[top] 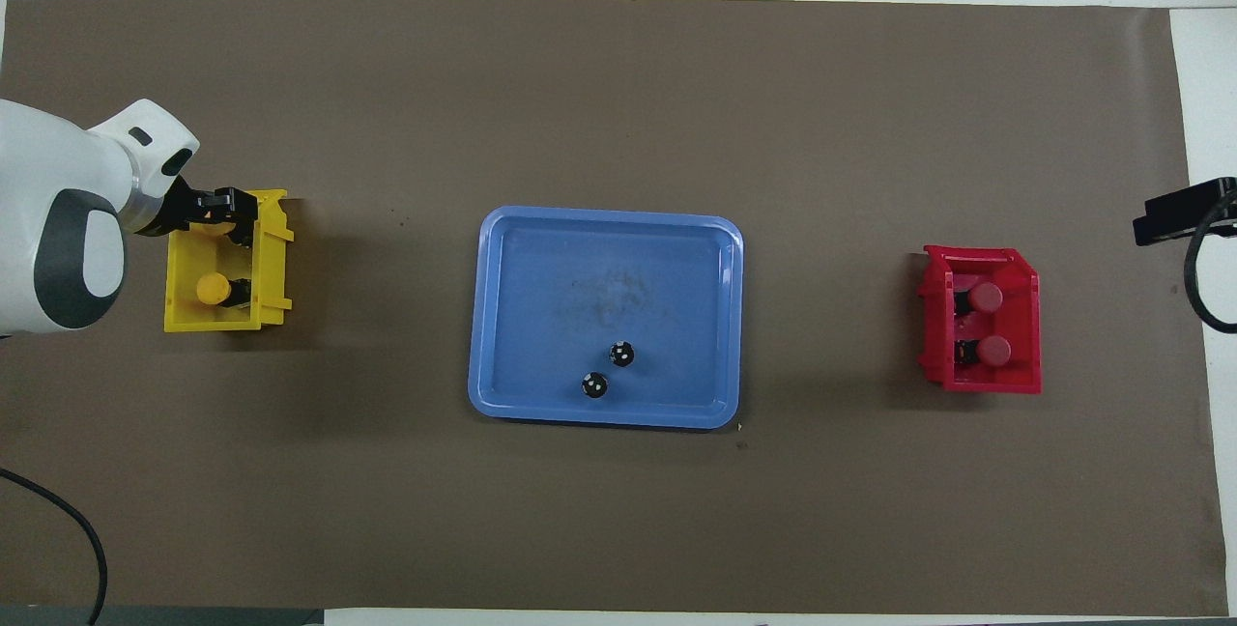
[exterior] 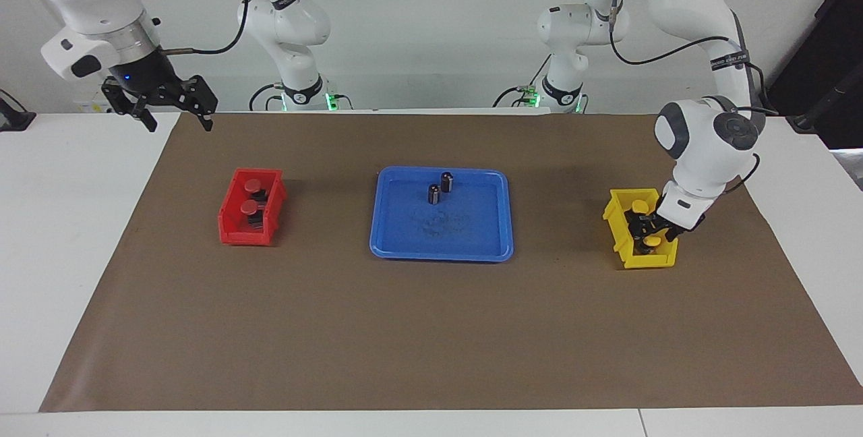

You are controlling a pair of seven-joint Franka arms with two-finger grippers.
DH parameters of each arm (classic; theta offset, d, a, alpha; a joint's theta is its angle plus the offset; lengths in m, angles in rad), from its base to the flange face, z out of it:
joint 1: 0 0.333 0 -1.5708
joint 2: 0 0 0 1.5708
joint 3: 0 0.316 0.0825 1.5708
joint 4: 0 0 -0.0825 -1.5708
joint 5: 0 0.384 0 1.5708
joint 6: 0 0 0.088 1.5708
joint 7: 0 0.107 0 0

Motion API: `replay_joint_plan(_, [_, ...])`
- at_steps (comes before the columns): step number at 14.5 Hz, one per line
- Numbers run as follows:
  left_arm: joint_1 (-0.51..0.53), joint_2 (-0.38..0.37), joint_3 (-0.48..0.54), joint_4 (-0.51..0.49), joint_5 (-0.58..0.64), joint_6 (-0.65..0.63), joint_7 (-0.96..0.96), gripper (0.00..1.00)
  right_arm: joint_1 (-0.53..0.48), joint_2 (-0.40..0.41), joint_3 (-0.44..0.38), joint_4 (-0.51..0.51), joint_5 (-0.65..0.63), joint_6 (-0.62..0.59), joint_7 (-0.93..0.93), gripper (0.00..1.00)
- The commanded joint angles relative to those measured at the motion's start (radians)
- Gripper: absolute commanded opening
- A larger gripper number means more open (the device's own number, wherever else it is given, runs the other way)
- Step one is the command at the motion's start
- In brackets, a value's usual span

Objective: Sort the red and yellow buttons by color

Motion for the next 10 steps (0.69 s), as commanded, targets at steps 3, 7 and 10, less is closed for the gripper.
replay_joint_plan(3, [0.012,-0.014,-0.007,0.054,0.021,-0.099,0.008,0.83,0.144,-0.026,-0.169,-0.035,0.007,0.005,0.011,1.0])
replay_joint_plan(7, [0.01,-0.031,-0.009,0.185,0.021,-0.311,0.009,0.88,0.149,-0.02,-0.167,-0.03,0.01,0.0,0.022,1.0])
replay_joint_plan(10, [-0.004,-0.031,-0.01,0.351,0.022,-0.541,0.011,1.0,0.157,-0.019,-0.166,-0.03,0.011,-0.005,0.023,1.0])
